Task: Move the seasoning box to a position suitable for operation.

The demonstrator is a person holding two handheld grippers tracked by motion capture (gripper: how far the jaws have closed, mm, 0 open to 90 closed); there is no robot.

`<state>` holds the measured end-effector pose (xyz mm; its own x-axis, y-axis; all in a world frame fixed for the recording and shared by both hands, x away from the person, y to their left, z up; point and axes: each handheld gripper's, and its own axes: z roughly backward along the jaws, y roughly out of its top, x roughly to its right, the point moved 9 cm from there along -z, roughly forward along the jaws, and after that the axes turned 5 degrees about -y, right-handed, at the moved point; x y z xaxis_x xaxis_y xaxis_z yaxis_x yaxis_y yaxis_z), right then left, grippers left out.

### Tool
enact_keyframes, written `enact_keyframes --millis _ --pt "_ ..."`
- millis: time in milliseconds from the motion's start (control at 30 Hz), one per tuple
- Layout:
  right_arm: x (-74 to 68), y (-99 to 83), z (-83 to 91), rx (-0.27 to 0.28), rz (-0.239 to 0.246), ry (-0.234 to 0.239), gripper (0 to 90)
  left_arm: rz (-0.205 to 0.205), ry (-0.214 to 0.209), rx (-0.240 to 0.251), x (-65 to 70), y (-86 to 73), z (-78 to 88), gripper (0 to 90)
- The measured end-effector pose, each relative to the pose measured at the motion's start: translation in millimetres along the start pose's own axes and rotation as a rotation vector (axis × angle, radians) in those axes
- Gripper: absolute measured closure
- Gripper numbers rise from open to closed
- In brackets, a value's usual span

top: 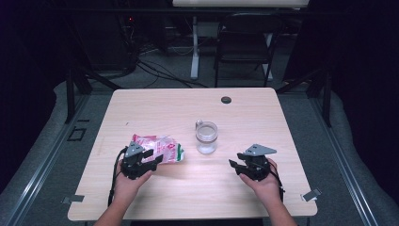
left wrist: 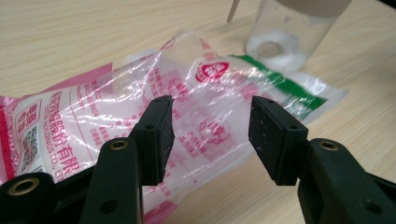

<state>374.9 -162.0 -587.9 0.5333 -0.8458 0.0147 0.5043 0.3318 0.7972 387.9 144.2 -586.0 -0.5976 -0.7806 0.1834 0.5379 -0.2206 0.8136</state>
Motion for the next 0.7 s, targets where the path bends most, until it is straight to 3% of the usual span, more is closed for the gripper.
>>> enact_keyframes --millis 67,200,367,500,700 --pt "0.4 5.8 2.9 0.003 -0.023 0.007 55.4 -0.014 -0.003 -0.001 7.9 11.5 0.3 49.8" --pt "5.3 22.9 7.5 0.013 -0.018 0.003 61.7 -0.043 -0.024 -0.003 24.6 35.0 -10.6 54.7" --pt "15.6 43.8 1.2 0.020 -0.017 -0.014 66.8 -0.087 0.007 -0.013 33.5 62.5 -35.7 66.0" --pt "25.1 59.9 -10.1 0.022 -0.017 -0.028 73.7 -0.052 0.003 -0.032 33.3 77.3 -60.7 77.3" --pt "34.6 75.5 -37.2 0.005 -0.052 -0.025 83.1 -0.017 0.006 -0.062 31.1 88.8 -84.7 85.2"
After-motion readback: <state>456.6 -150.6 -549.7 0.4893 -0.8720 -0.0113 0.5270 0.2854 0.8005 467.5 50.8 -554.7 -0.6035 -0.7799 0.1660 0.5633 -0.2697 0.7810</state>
